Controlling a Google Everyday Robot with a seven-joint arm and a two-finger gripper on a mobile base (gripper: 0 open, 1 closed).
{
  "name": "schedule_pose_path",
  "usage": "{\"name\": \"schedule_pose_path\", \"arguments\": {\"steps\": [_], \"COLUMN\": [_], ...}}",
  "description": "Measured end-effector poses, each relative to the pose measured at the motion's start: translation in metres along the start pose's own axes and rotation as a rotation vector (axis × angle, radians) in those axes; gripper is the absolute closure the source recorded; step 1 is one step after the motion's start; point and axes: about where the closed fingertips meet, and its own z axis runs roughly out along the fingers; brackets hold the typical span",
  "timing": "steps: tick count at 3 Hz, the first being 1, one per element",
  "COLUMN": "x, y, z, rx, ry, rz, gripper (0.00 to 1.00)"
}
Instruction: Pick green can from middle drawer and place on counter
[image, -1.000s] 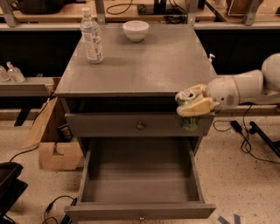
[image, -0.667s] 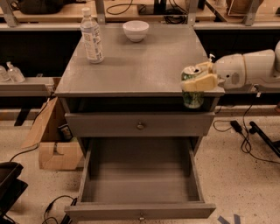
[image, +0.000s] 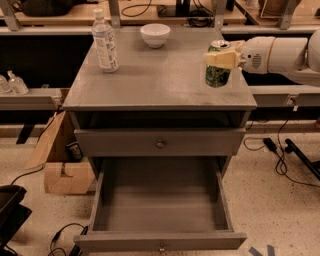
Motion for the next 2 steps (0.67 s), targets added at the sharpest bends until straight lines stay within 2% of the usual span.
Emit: {"name": "schedule_pose_path", "arguments": {"steps": [1, 2], "x": [0.016, 0.046], "y": [-0.028, -0.047], "z": [0.016, 0.040], "rx": [0.082, 0.118], "ry": [-0.052, -0.088], "rz": [-0.002, -0.019], "gripper": [1.00, 1.00]}}
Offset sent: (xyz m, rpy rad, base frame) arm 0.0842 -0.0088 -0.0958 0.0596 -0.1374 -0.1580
